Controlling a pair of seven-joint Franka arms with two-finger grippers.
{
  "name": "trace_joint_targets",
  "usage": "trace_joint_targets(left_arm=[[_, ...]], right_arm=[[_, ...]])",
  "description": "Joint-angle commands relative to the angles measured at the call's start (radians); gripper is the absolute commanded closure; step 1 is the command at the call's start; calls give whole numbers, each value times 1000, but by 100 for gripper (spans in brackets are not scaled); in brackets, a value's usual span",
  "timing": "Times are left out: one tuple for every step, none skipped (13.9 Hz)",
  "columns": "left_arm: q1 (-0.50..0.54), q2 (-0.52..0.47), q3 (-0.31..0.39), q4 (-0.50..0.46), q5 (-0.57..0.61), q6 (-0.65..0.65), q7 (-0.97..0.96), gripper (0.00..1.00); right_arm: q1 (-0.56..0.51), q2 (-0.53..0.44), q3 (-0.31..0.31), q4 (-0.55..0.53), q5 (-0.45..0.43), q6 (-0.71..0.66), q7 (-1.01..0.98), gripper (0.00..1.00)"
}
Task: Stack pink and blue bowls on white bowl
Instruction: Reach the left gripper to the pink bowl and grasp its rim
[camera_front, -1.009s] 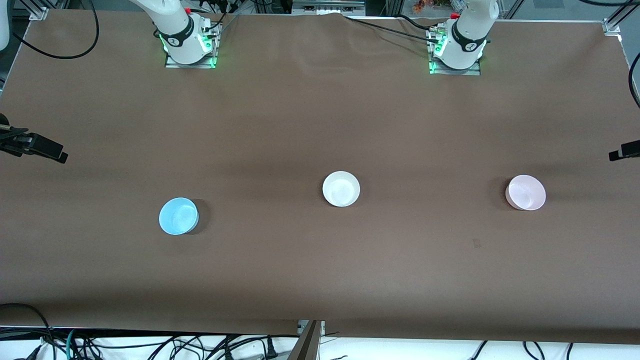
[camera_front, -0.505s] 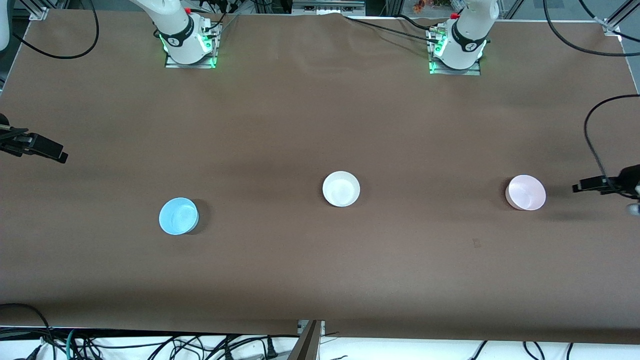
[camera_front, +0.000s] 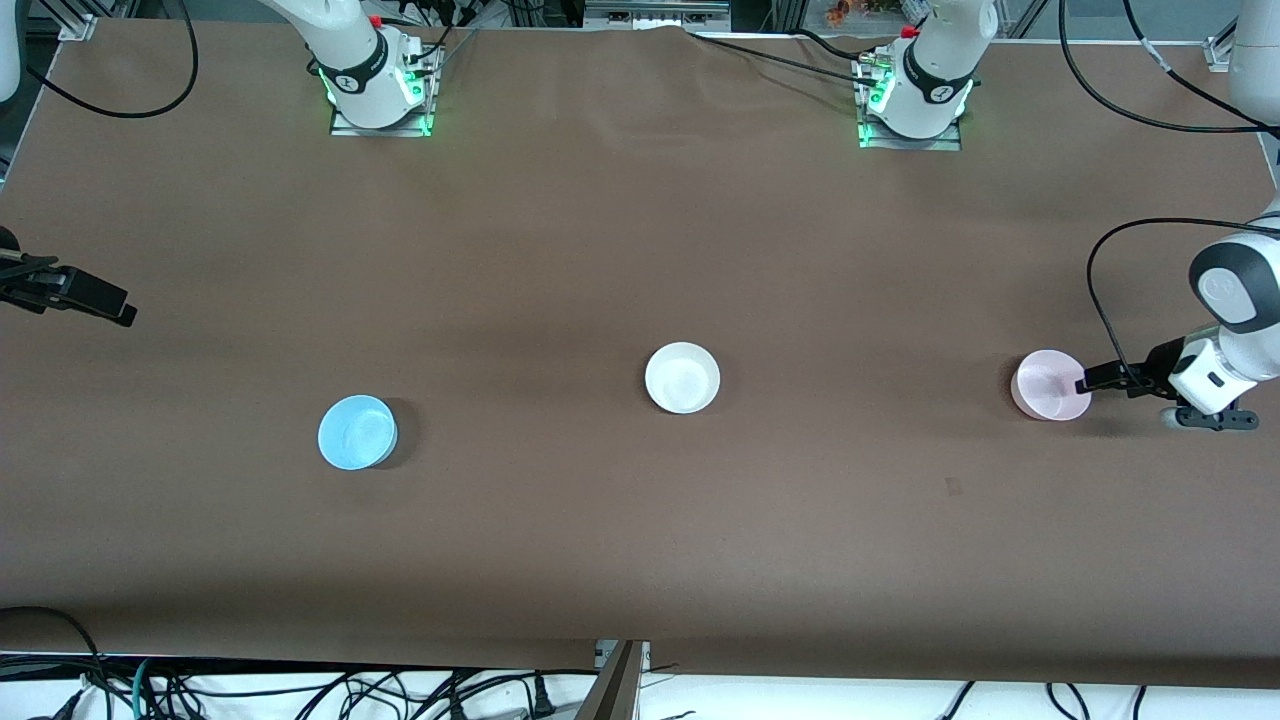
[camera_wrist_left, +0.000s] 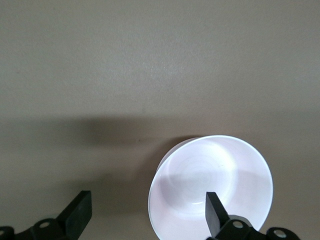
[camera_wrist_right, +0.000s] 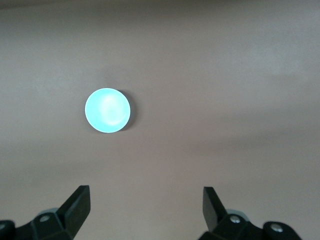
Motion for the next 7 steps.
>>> trace_joint_targets(left_arm=[[6,-24,0,-52,-25,41,23,0],[10,-24,0,-61,-25,41,24,3],[12,-22,0,-69,-30,47,24,4],[10,-22,0,-87,-55,61,24,5],[10,-22,0,-95,-68,70,26,10],[10,-24,0,-95,-68,70,27,15],[10,-28,0,-94,-68,67,27,23]], right_arm=[[-2,-1,2,7,10,-11,-9,1],[-2,-1,2,7,10,-11,-10,1],[-2,-1,2,7,10,-11,-10,1],[-2,-1,2,7,10,-11,-10,1],[-4,-1,2,7,10,-11,-10,1],[-4,-1,2,7,10,-11,-10,1],[-4,-1,2,7,10,-11,-10,1]])
